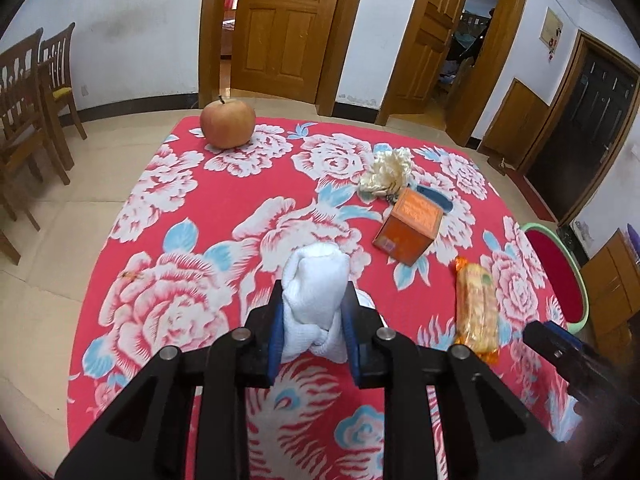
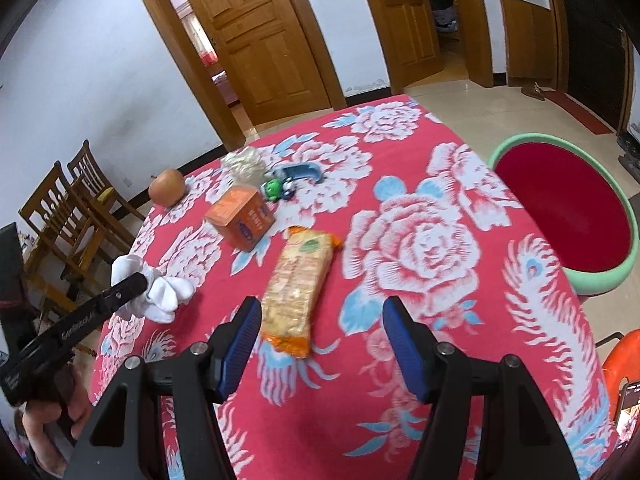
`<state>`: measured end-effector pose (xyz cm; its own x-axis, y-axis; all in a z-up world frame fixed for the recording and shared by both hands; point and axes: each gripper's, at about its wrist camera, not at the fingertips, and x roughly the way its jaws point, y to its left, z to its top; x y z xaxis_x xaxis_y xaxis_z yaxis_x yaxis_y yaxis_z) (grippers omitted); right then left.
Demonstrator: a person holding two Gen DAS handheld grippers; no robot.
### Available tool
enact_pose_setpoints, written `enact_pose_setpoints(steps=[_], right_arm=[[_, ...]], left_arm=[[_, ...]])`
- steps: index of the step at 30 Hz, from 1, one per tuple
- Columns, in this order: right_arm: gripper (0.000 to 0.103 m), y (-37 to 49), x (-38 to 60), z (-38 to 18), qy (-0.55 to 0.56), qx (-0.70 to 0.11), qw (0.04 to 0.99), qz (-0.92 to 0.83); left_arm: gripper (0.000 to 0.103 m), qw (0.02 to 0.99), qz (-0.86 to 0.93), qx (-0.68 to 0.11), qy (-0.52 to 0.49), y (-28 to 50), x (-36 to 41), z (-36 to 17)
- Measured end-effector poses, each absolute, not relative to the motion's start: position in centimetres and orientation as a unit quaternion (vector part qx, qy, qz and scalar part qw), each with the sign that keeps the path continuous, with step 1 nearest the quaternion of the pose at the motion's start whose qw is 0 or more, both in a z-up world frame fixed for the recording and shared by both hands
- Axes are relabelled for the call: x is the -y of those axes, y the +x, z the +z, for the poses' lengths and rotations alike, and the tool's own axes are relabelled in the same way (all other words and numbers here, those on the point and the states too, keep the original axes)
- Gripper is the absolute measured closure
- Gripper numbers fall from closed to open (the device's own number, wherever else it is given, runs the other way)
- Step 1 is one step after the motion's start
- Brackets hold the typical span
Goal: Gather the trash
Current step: 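Grasp the orange-wrapped snack bag with the right gripper while the left holds the cloth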
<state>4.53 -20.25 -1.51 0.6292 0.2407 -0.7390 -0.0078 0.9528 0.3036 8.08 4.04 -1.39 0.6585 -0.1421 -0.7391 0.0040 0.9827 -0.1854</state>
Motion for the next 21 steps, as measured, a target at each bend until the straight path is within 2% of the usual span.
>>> enact_pose_setpoints(steps=[14, 15, 16, 18, 21], right_arm=[[0.037, 7.4, 16.8, -4.6, 0.110, -0.456, 0.881, 0.066], [0.041, 7.5, 16.7, -4.7, 0.107, -0.454, 0.882, 0.063], [0.051, 7.5, 16.6, -4.7, 0.098, -0.450, 0.886, 0.058], [0.061, 7.5, 16.5, -4.8, 0.092, -0.447, 0.888, 0.053], [0.062, 7.4, 16.6, -4.8, 0.093, -0.444, 0.889, 0.056]], left_arm=[[0.078, 0.902, -0.039, -0.420, -0.087, 7.0, -5.1, -2.7], [0.078, 0.902, -0.039, -0.420, -0.087, 7.0, -5.1, -2.7], [0.078, 0.902, -0.039, -0.420, -0.087, 7.0, -5.1, -2.7], [0.078, 0.903, -0.039, -0.420, -0.086, 7.0, -5.0, -2.7], [0.078, 0.903, -0.040, -0.420, -0.084, 6.9, -5.0, -2.8]])
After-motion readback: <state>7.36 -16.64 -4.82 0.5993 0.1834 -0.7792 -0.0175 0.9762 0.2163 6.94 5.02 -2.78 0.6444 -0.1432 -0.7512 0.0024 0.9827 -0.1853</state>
